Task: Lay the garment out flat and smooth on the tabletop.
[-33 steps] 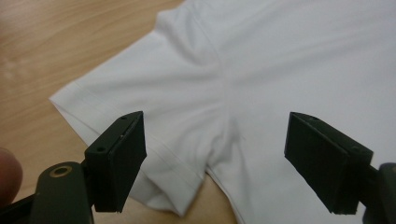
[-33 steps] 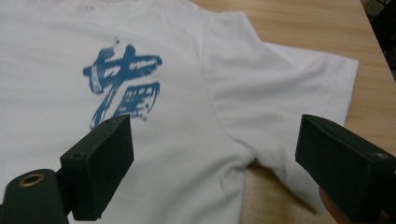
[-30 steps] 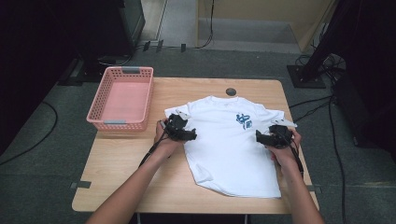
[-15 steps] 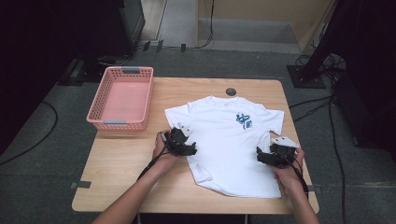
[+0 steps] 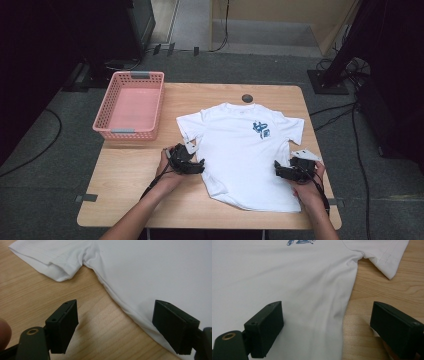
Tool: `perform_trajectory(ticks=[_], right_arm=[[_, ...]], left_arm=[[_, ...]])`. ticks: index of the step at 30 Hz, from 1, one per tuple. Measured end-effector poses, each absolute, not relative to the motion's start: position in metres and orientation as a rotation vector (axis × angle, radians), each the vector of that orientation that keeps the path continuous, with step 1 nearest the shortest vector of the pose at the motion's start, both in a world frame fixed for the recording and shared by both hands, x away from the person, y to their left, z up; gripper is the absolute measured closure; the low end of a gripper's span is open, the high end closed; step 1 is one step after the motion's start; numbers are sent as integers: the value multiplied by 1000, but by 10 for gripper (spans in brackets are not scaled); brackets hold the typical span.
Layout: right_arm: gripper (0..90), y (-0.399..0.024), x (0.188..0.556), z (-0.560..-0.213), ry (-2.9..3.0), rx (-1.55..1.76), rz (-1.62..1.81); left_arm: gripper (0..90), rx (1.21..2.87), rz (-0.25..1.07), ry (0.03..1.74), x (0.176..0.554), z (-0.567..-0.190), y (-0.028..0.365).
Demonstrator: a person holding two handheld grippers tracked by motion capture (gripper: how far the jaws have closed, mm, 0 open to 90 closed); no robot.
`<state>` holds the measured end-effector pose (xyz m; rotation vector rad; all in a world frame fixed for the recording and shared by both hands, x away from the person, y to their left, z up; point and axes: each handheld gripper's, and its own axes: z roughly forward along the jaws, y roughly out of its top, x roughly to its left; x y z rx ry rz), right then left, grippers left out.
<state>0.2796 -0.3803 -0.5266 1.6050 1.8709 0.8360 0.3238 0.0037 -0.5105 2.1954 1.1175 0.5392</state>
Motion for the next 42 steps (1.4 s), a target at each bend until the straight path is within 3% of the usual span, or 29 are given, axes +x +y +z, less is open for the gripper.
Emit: perform_trajectory(ticks=[17,31,42], right_arm=[[115,-382,280,-527,1863,1624,841],[115,-382,280,-527,1862,1636,847],[115,-383,280,-527,1863,1637,848]], left_arm=[[211,2150,486,1155,310,-500,51],[212,2179,401,1049,284,-506,-35],[212,2232,343,968,256,-512,-16]])
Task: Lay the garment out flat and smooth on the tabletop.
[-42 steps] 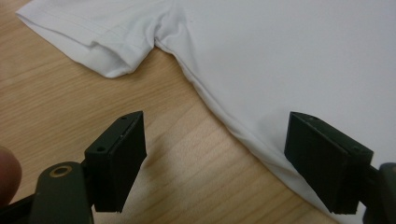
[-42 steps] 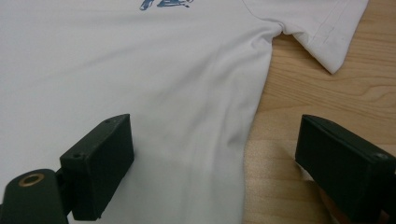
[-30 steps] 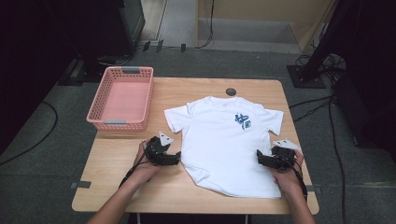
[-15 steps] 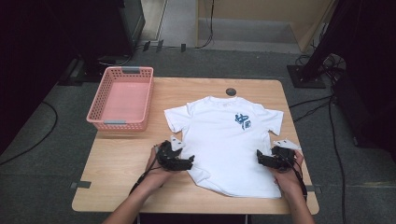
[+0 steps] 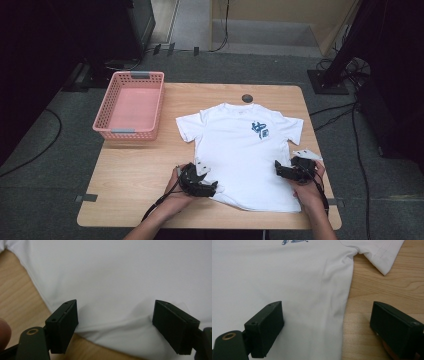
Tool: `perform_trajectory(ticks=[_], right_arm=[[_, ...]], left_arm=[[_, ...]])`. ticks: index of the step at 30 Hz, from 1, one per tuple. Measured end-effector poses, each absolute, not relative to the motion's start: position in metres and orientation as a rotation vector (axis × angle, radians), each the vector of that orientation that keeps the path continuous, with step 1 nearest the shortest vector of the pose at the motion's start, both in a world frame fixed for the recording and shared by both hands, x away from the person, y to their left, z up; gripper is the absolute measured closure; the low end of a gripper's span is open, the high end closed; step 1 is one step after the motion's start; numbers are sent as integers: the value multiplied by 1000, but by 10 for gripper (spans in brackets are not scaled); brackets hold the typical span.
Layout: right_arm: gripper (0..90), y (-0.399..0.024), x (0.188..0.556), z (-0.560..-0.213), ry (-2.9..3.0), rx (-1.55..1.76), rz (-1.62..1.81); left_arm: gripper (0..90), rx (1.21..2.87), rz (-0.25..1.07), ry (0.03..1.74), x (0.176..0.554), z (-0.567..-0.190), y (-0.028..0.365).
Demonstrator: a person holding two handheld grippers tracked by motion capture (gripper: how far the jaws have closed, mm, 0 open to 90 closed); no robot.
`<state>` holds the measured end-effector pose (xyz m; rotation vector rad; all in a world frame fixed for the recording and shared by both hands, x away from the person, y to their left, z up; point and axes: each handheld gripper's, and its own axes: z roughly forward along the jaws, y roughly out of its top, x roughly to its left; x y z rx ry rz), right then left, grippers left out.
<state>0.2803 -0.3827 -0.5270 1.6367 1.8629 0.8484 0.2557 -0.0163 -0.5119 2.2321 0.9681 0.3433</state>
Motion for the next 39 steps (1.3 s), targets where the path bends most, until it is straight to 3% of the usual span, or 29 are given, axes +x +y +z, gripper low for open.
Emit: perform_trajectory(ticks=[7,12,17,22,23,26,29,32,37,39], right_arm=[[115,-383,281,-527,1859,1641,848],[114,-383,281,-527,1858,1643,848],[115,-383,281,-527,1857,1643,847],[114,-383,281,-527,1857,1643,847],[115,-383,281,-527,1857,1644,848],[115,-383,281,-527,1857,1644,848],[115,-383,281,-527,1857,1644,848],[115,-383,281,-527,1857,1644,848],[115,-383,281,-527,1857,1644,848],[115,-383,281,-527,1857,1644,848]], left_arm=[[212,2228,315,957,239,-509,33],[212,2160,329,991,237,-502,43],[212,2059,379,1052,244,-494,20],[215,2114,373,939,235,-490,-22],[233,2140,361,907,230,-492,-30],[467,2189,376,859,223,-499,-42],[696,2211,294,852,226,-502,-37],[868,2201,239,835,224,-500,-25],[897,2183,180,771,212,-496,5],[814,2155,146,755,204,-495,25]])
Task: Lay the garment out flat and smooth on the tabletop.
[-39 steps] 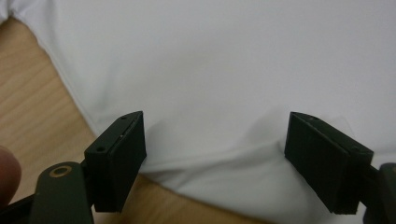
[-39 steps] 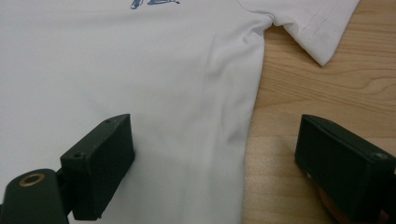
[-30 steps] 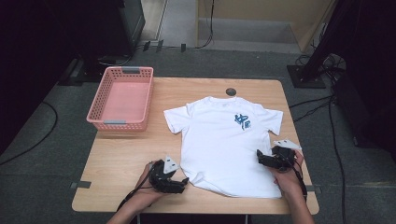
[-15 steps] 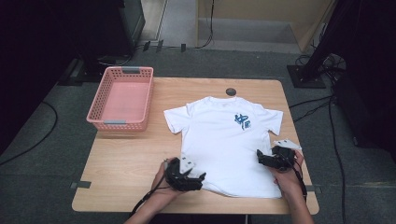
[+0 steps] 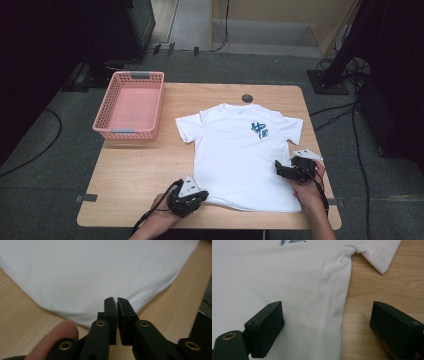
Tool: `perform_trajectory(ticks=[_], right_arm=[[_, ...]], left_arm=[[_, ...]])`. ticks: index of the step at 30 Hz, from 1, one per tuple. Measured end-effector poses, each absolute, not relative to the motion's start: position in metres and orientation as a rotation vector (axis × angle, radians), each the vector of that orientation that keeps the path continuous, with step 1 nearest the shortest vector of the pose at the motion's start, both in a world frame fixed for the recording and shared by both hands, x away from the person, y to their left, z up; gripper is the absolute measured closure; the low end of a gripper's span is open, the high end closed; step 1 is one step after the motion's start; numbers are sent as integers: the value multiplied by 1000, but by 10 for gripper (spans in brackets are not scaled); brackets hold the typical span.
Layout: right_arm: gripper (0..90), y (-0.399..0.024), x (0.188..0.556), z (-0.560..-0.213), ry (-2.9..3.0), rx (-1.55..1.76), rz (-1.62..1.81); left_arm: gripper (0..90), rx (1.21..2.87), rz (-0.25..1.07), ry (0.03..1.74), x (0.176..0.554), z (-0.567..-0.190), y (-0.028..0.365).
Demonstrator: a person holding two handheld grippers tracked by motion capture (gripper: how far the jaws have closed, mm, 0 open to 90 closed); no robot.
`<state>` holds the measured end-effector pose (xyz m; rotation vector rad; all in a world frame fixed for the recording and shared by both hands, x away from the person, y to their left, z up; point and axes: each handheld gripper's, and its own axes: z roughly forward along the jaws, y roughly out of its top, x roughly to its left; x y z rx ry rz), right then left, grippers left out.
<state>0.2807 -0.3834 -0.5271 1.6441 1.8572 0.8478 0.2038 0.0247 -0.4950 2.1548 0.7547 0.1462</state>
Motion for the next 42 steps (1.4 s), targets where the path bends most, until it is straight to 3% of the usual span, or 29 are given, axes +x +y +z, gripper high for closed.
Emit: perform_trajectory(ticks=[5,10,16,18,24,35,42], right_arm=[[115,-383,281,-527,1857,1645,848],[115,-383,281,-527,1857,1645,848],[115,-383,281,-527,1857,1644,848],[114,-383,281,-527,1857,1645,848],[114,-383,281,-527,1856,1645,849],[4,-387,275,-526,1897,1637,923],[0,-397,257,-518,1863,1607,913]], left_arm=[[507,2120,133,740,190,-491,61],[289,2054,196,852,197,-490,72],[205,1962,324,948,207,-487,81],[72,1948,351,970,211,-487,89],[2,1884,505,1108,225,-491,128],[0,1822,690,1366,245,-503,196],[0,1838,720,1439,252,-514,219]])
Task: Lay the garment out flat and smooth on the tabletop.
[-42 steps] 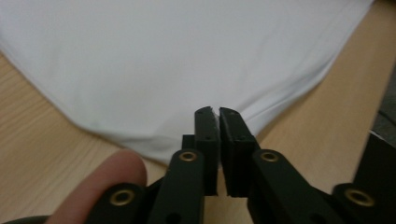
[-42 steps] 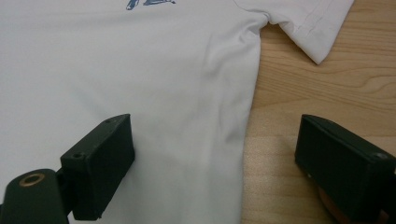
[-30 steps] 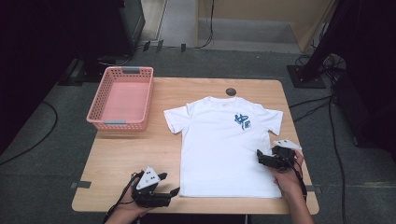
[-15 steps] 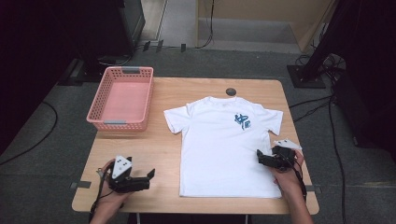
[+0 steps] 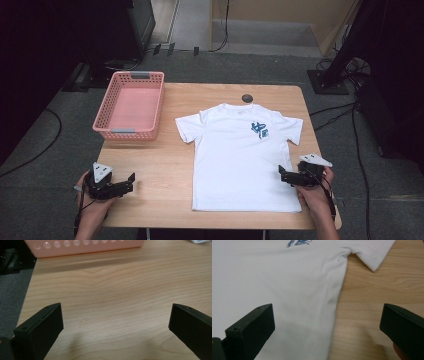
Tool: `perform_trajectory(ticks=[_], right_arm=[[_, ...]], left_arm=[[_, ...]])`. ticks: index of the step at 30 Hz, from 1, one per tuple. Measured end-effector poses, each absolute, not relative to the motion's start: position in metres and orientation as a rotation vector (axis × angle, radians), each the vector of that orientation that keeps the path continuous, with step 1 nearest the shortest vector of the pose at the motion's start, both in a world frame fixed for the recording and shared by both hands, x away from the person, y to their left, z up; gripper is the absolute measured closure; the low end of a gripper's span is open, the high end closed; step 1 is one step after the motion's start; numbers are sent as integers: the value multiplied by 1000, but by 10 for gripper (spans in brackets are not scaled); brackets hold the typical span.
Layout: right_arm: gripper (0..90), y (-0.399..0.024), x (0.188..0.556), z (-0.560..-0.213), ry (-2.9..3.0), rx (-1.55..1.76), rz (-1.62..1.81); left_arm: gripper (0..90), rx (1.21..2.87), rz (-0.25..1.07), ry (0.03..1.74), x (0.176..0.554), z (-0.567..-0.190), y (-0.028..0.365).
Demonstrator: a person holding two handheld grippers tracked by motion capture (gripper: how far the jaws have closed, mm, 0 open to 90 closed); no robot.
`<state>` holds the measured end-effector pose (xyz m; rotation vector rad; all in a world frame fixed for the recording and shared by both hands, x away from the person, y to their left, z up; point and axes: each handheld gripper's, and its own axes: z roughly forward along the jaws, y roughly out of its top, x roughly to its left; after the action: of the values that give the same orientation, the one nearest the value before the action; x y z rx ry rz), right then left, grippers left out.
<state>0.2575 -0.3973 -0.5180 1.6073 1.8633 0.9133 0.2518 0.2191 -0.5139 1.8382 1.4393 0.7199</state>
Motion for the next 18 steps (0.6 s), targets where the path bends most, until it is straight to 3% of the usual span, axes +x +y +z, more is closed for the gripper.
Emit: perform_trajectory(ticks=[18], right_arm=[[0,-434,206,-528,1809,1694,845]], left_arm=[[0,1891,641,1520,263,-521,230]])
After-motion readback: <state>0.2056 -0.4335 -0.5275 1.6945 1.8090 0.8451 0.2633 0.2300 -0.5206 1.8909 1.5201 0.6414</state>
